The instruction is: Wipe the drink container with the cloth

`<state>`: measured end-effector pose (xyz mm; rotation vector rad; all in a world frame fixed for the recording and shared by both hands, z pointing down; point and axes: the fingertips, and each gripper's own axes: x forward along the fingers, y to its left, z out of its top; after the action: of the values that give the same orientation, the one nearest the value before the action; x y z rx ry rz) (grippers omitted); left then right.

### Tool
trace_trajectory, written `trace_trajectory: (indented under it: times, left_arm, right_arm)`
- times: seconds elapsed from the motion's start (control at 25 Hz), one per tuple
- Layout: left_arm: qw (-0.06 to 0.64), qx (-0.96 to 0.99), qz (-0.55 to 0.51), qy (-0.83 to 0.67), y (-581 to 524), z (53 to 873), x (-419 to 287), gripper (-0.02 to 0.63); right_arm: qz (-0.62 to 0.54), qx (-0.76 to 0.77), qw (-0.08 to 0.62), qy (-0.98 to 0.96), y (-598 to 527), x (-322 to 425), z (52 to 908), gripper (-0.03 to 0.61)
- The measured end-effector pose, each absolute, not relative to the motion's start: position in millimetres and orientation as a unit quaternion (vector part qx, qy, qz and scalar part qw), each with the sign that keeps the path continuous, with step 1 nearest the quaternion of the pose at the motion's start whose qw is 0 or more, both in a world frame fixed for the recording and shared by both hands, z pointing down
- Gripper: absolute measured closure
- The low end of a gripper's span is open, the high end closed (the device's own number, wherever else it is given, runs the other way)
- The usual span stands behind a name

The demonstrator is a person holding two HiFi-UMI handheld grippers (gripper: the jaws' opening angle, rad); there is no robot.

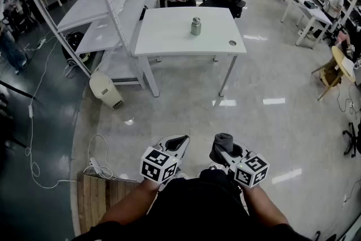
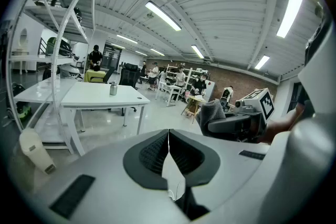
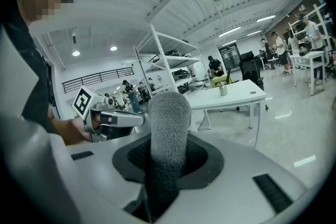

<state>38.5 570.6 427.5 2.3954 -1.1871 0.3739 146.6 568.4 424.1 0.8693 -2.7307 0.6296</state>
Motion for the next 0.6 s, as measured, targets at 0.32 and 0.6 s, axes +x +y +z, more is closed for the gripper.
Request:
trace_trajectory:
  times: [0.32,0.6]
  left_arm:
    - [0.214,0.866,0.129,-0.434,568.7,423.0,41.7,0.597]
    - [0.213,0.867,0.129,-0.432,571.0,422.4,42.4,0.597]
  right_arm:
    - [0.212,0.299,0.096,-0.925,567.4,153.3,420.5,0.468]
    - [0.223,0.295,0.081,-0.926,569.6,148.8,416.5,0.466]
